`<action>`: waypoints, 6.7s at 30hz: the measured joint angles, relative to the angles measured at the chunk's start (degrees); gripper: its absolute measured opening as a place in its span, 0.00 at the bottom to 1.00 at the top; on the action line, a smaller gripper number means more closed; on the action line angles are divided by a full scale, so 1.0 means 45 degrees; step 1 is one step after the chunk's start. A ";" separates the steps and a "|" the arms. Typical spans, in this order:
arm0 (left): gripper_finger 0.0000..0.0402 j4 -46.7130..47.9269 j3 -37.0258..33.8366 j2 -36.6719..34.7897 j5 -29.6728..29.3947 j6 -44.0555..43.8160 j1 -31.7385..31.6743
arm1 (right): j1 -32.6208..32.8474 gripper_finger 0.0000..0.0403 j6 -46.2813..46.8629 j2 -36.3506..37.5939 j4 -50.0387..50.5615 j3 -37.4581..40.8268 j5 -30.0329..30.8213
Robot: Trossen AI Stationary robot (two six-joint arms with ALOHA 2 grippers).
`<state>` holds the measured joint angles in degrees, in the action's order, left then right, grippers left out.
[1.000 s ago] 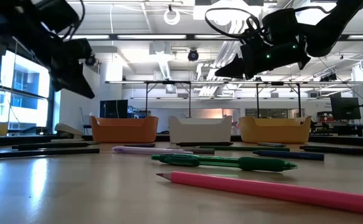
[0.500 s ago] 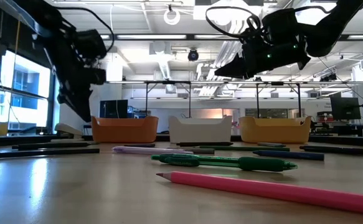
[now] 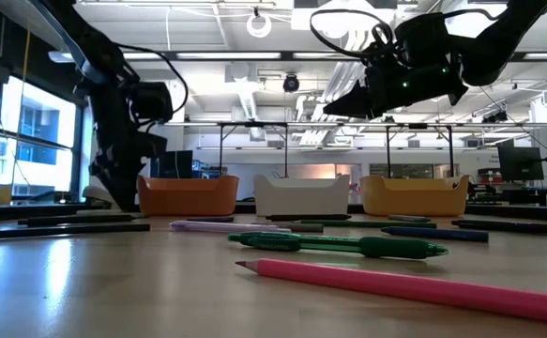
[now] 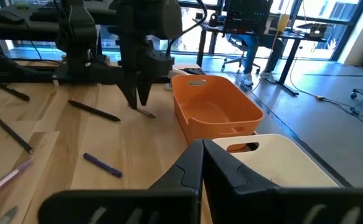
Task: Sort crayons/erasers/pens/pencils in bins
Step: Put the top left gray crayon into the yellow bin
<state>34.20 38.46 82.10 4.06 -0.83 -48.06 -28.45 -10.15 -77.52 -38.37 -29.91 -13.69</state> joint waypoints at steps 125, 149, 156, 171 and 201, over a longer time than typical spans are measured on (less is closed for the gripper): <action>0.06 -1.6671 -0.1030 -0.0572 0.4624 -0.6454 0.4014 | 0.2758 0.24 0.8477 -0.5610 -0.5149 -0.4440 0.0329; 0.06 -1.6860 -0.1025 -0.0577 0.4631 -0.6297 0.4014 | 0.2647 0.25 0.8145 -0.5610 -0.5342 -0.4439 0.0136; 0.06 -1.6986 -0.1025 -0.0577 0.4647 -0.6297 0.3937 | 0.2485 0.33 0.8194 -0.5610 -0.5481 -0.4439 0.0143; 0.06 -1.7200 -0.1025 -0.0577 0.4637 -0.6220 0.3674 | 0.2314 0.23 0.8249 -0.5610 -0.5724 -0.4435 -0.0214; 0.07 -1.6617 -0.2288 -0.1378 0.3211 -0.2540 0.3790 | 0.1153 0.03 0.3955 -0.1687 0.0686 -0.4430 -0.0592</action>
<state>-40.58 28.16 75.90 18.51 -12.26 -31.01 -23.26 7.65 -85.11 -35.28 -49.84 -16.36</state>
